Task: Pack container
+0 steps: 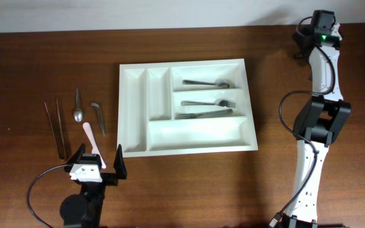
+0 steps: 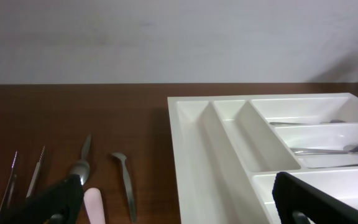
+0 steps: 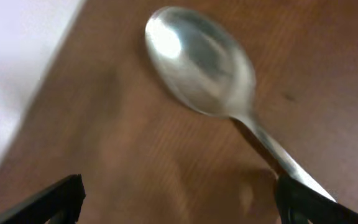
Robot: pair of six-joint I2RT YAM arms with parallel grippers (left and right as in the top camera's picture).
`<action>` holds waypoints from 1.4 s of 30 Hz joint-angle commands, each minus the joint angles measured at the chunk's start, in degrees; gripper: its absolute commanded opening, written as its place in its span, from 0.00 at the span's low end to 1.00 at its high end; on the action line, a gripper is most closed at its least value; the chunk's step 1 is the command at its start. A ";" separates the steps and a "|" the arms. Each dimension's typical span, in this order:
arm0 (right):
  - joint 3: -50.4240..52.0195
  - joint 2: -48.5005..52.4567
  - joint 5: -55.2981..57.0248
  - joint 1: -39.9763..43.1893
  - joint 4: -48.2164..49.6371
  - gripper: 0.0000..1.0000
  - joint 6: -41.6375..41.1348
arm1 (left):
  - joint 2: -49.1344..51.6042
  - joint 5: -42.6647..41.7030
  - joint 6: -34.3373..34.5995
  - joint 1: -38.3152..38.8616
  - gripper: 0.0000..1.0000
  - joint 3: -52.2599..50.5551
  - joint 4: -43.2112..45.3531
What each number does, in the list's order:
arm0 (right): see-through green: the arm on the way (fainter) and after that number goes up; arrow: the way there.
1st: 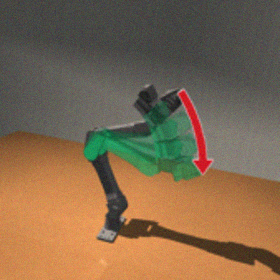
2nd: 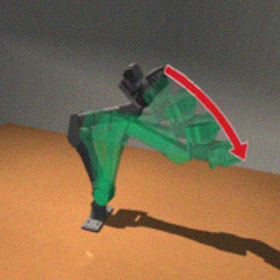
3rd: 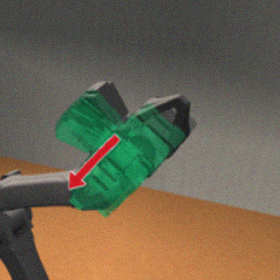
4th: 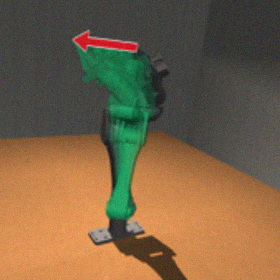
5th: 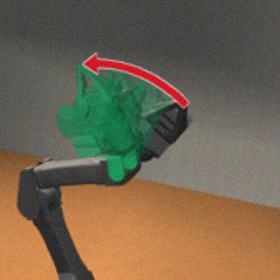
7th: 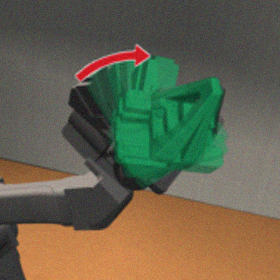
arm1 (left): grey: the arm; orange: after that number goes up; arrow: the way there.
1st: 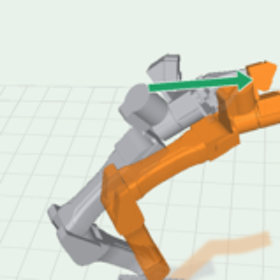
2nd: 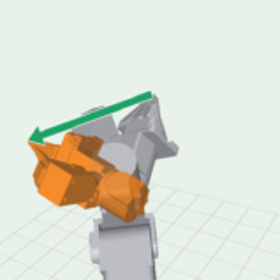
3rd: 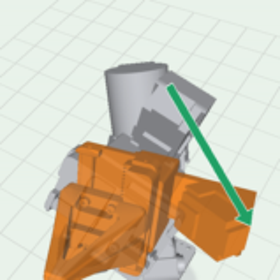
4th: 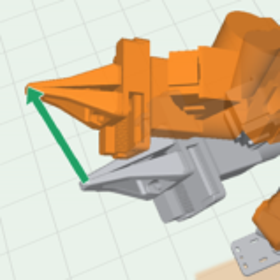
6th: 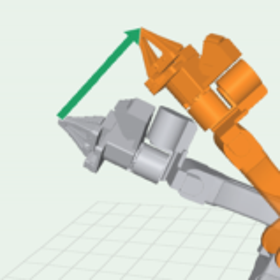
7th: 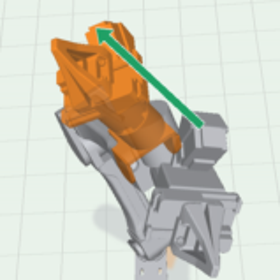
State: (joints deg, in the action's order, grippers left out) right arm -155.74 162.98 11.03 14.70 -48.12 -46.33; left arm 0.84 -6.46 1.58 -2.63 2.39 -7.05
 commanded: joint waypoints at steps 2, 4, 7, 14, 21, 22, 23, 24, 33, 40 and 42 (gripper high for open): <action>0.37 -0.74 1.66 0.70 -5.11 0.99 -1.11 | -0.44 0.42 0.13 0.24 0.99 -0.48 0.15; 0.15 -0.79 1.66 0.70 -7.06 0.99 -0.85 | -0.44 0.42 0.13 0.24 0.99 -0.48 0.15; 0.11 -1.11 0.09 0.66 -6.40 0.99 4.72 | -0.44 0.42 0.13 0.24 0.99 -0.48 0.15; -7.80 -2.01 -4.79 -0.07 -6.78 0.99 18.32 | -0.44 0.42 0.13 0.24 0.99 -0.48 0.15; -17.86 -2.01 -4.96 1.99 -13.07 0.99 29.75 | -0.44 0.42 0.13 0.24 0.99 -0.48 0.15; -17.86 -2.01 -5.40 2.34 -13.64 0.99 32.76 | -0.44 0.42 0.13 0.24 0.99 -0.48 0.15; -17.86 -2.01 -5.55 2.69 -14.49 0.99 35.45 | -0.44 0.42 0.13 0.24 0.99 -0.48 0.15; -17.84 -1.99 -5.49 3.06 -16.24 0.99 39.65 | -0.44 0.42 0.13 0.24 0.99 -0.48 0.15; -17.16 -1.95 -5.18 6.32 -18.58 0.96 47.93 | -0.44 0.42 0.13 0.24 0.99 -0.48 0.15; -12.83 -1.42 -6.51 6.49 -14.95 0.78 48.04 | -0.44 0.42 0.13 0.24 0.99 -0.48 0.15; -10.91 -1.42 -6.54 6.38 -12.39 0.73 48.04 | -0.44 0.42 0.13 0.24 0.99 -0.48 0.15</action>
State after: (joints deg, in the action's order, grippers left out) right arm -169.16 161.86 5.23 21.52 -62.35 1.10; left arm 0.84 -6.46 1.58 -2.63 2.39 -7.05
